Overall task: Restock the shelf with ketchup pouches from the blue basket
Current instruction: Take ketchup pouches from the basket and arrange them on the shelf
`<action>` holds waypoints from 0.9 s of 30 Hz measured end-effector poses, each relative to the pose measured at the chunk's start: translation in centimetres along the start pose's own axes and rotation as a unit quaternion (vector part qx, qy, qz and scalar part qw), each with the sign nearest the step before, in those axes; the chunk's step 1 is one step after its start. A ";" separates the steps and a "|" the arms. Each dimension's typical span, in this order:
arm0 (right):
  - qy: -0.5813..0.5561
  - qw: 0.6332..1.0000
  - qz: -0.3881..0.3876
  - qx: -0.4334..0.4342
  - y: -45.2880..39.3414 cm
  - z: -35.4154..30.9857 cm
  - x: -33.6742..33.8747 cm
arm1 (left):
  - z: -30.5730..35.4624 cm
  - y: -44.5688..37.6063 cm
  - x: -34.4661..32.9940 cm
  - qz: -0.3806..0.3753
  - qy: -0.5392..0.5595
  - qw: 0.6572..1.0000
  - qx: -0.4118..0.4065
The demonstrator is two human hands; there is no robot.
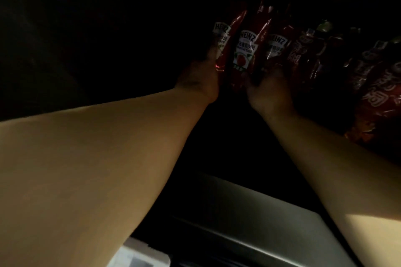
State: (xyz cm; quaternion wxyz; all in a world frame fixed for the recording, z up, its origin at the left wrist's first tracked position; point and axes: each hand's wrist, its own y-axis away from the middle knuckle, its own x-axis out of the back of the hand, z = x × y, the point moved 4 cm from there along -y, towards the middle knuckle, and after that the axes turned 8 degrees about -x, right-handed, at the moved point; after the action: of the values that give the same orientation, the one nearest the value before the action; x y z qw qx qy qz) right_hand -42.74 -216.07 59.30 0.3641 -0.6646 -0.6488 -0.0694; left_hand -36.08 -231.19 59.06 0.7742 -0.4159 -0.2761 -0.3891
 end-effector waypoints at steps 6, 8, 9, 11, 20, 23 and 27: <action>0.086 0.991 0.010 0.104 0.4 -1.4 0.0 | 1.3 0.6 1.1 0.050 -0.046 0.997 -0.031; 0.025 0.995 0.039 0.087 0.3 -1.2 0.0 | 1.5 1.1 1.3 0.053 -0.027 0.996 -0.072; 0.040 0.993 0.039 0.104 0.1 -1.1 0.1 | 1.5 1.2 1.4 0.050 -0.012 0.995 -0.082; 0.051 0.994 -0.023 0.097 -0.1 -0.6 -0.6 | 1.3 1.2 1.6 0.059 0.008 0.995 -0.082; 0.027 0.987 -0.125 0.096 0.4 -0.7 -1.0 | 0.9 0.6 0.5 0.021 0.008 0.998 -0.055; 0.069 0.985 -0.121 0.100 0.5 -0.8 -0.9 | 0.5 0.7 -0.2 -0.030 -0.057 0.997 -0.031; 0.058 0.989 -0.101 0.094 0.5 -1.0 -0.9 | 0.2 0.6 -0.4 -0.055 -0.075 0.996 -0.010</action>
State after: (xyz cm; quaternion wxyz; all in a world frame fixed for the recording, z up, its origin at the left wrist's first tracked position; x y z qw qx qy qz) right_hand -42.09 -217.35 59.31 0.4532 -0.5537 -0.6937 -0.0828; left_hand -35.79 -230.71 58.61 0.7247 -0.4355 -0.3519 -0.4016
